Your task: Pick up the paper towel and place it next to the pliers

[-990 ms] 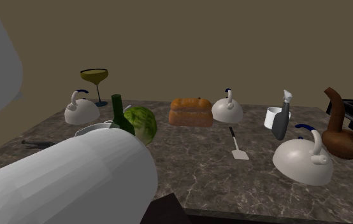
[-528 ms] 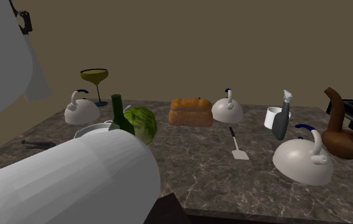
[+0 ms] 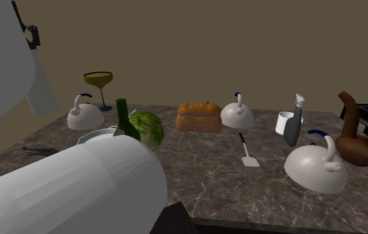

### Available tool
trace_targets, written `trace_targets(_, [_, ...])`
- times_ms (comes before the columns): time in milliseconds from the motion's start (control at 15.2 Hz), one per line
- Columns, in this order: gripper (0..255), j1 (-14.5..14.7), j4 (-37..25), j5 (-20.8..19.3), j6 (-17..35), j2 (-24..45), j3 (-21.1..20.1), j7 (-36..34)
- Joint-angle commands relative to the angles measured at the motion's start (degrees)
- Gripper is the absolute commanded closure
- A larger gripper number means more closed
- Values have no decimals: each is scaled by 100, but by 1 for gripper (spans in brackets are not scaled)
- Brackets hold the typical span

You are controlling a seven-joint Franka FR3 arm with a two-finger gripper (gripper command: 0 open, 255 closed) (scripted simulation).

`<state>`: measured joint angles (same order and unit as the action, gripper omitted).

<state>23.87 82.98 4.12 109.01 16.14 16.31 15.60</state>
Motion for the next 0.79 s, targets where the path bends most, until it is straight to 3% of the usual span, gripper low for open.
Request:
trace_targets(0, [255, 19, 197, -10, 170, -31, -5, -11])
trace_targets(726, [255, 42, 980, 17, 998, 18, -24, 8])
